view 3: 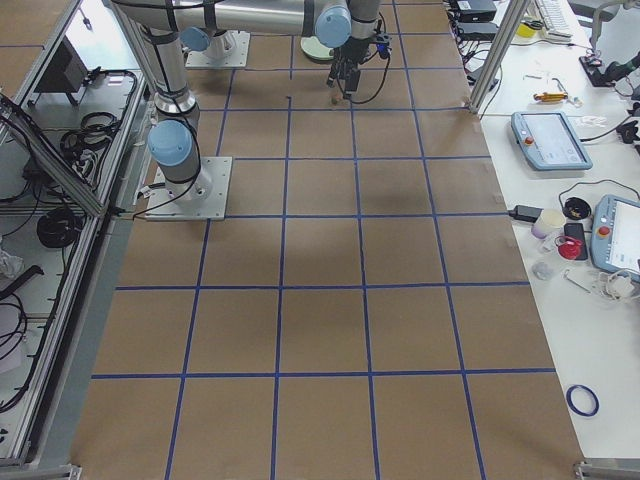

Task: Collect all strawberries into plate
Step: 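Grasp one strawberry with the left gripper and lift it toward the plate, then lower the strawberry onto the plate and open the left gripper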

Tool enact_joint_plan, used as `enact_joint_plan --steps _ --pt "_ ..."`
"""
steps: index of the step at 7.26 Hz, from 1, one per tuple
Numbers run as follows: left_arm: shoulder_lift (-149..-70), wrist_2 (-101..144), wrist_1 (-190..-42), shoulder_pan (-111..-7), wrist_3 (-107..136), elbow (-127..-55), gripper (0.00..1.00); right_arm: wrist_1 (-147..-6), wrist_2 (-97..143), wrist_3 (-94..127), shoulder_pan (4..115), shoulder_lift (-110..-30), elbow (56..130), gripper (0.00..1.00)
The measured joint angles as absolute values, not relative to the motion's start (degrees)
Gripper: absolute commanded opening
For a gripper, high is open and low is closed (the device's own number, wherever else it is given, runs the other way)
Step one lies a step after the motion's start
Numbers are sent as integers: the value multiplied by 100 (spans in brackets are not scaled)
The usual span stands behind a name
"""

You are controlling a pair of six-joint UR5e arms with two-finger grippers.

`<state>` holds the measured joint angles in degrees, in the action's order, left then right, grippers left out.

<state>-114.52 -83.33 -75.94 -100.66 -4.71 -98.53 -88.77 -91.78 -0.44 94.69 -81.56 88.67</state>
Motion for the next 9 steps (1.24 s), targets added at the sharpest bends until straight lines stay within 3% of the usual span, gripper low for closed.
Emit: enact_joint_plan --steps 6,7,8,9 --pt "-11022 -10233 -8489 -8160 -2498 -10008 0 -8877 -9185 -44 9466 -8156 8867 100" --pt "-11130 -10422 -8381 -7927 -2761 -10075 63 -8877 -9185 -44 9466 -8156 8868 100" --pt "-11223 -10489 -8271 -7795 -2907 -10126 87 -8877 -9183 -44 9466 -8156 8868 100" --pt "-11274 -10482 -8220 -7745 -2925 -10195 88 -8877 -9179 -44 9466 -8156 8868 100"
